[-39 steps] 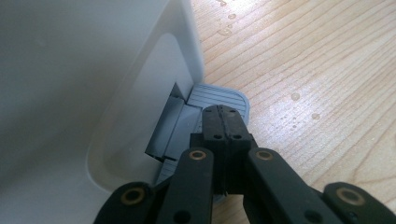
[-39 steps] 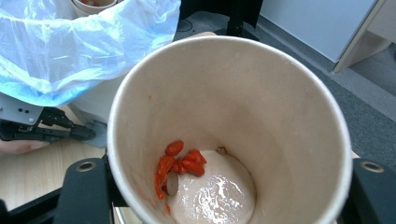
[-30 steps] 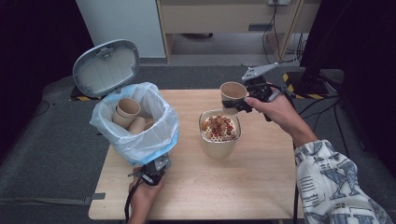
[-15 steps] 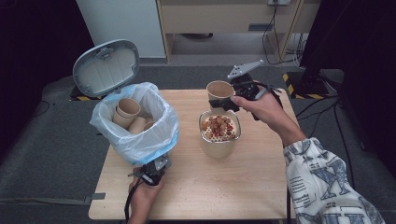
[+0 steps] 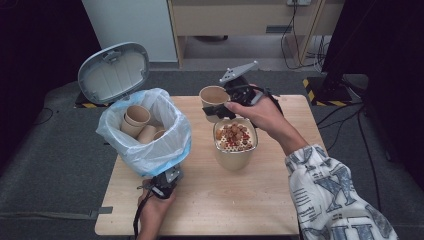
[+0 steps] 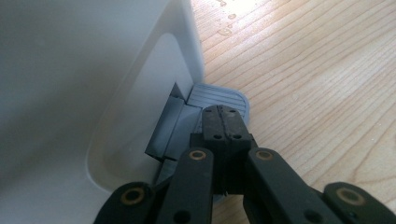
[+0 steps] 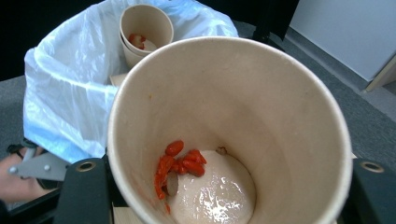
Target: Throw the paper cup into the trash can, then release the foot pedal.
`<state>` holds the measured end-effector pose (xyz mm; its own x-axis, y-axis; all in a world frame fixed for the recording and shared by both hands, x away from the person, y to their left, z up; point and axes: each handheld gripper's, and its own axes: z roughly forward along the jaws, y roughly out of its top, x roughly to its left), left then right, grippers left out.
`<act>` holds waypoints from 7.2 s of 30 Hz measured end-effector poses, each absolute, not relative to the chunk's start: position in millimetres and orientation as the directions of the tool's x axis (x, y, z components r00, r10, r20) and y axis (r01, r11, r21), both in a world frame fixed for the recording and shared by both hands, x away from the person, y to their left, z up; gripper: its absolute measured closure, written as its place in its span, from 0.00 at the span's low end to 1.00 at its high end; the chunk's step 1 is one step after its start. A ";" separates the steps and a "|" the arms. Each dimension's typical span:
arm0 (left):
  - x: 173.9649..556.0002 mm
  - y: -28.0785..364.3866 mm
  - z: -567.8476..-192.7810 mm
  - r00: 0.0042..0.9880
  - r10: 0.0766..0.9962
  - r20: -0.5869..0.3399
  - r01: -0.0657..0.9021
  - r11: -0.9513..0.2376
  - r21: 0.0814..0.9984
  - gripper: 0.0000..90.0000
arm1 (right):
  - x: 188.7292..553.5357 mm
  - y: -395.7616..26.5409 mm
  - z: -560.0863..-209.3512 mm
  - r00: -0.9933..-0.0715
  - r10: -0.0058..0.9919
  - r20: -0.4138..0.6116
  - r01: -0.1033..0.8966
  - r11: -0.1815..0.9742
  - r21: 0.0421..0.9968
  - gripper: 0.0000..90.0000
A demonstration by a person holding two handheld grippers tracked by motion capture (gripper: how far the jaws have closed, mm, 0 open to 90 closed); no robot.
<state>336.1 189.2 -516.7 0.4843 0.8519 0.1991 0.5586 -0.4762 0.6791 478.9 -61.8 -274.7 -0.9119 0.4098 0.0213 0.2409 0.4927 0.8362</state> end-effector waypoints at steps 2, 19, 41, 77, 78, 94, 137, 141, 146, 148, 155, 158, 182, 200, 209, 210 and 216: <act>336.0 189.2 -516.8 0.482 0.854 0.196 0.560 -0.473 0.680 0.99 | 479.7 -53.2 -274.0 -0.915 0.402 0.023 0.238 0.492 0.837 0.35; 335.9 189.0 -517.0 0.480 0.856 0.194 0.561 -0.469 0.682 0.99 | 478.4 4.0 -272.5 -0.931 0.363 0.040 0.224 0.483 0.847 0.35; 335.6 188.9 -517.1 0.476 0.858 0.191 0.563 -0.465 0.683 0.99 | 472.4 51.3 -273.9 -0.942 0.333 0.044 0.206 0.467 0.860 0.34; 335.9 189.3 -517.2 0.478 0.858 0.188 0.562 -0.463 0.685 0.99 | 471.9 70.7 -287.3 -0.942 0.334 0.032 0.189 0.449 0.873 0.12; 335.9 189.3 -517.2 0.478 0.858 0.188 0.562 -0.463 0.685 0.99 | 472.0 69.3 -287.6 -0.941 0.337 0.028 0.187 0.450 0.873 0.12; 335.7 189.3 -517.2 0.476 0.860 0.185 0.564 -0.460 0.686 0.99 | 476.9 41.1 -293.6 -0.907 0.420 0.022 0.228 0.448 0.864 0.09; 321.4 176.9 -506.7 0.462 0.861 0.213 0.519 -0.458 0.722 0.76 | 495.4 -98.1 -309.3 -0.784 0.620 0.029 0.321 0.365 0.874 0.08; 313.9 170.4 -500.2 0.483 0.854 0.193 0.481 -0.443 0.757 0.71 | 497.6 -118.7 -314.3 -0.754 0.657 0.023 0.343 0.363 0.866 0.08; 311.6 165.8 -499.4 0.511 0.843 0.167 0.465 -0.435 0.771 0.65 | 498.8 -136.7 -320.8 -0.726 0.688 0.030 0.363 0.345 0.865 0.07; 311.2 164.6 -498.7 0.518 0.839 0.164 0.457 -0.434 0.776 0.62 | 499.2 -144.5 -323.8 -0.703 0.710 0.031 0.377 0.336 0.863 0.07; 311.4 163.6 -497.2 0.549 0.829 0.108 0.453 -0.403 0.795 0.54 | 498.9 -168.1 -338.2 -0.585 0.811 0.029 0.415 0.268 0.869 0.07; 311.7 161.3 -498.0 0.567 0.816 0.109 0.447 -0.416 0.792 0.52 | 496.9 -178.7 -346.4 -0.545 0.838 0.036 0.427 0.240 0.871 0.07; 314.8 164.0 -497.4 0.601 0.797 0.056 0.455 -0.399 0.796 0.29 | 457.3 -237.0 -417.3 -0.413 0.910 0.024 0.495 0.203 0.845 0.06; 314.5 163.0 -498.0 0.604 0.793 0.072 0.452 -0.416 0.789 0.27 | 447.5 -244.9 -505.8 -0.309 0.950 0.049 0.668 0.179 0.722 0.06; 314.2 162.5 -498.1 0.606 0.792 0.075 0.453 -0.421 0.786 0.27 | 449.3 -228.4 -531.0 -0.308 0.951 0.029 0.703 0.207 0.681 0.06; 314.2 162.5 -498.1 0.606 0.792 0.075 0.453 -0.421 0.786 0.27 | 449.3 -228.4 -531.0 -0.308 0.951 0.029 0.703 0.207 0.681 0.06; 313.4 162.0 -497.6 0.607 0.790 0.080 0.450 -0.425 0.785 0.27 | 450.4 -225.3 -540.3 -0.281 0.960 -0.003 0.680 0.201 0.706 0.01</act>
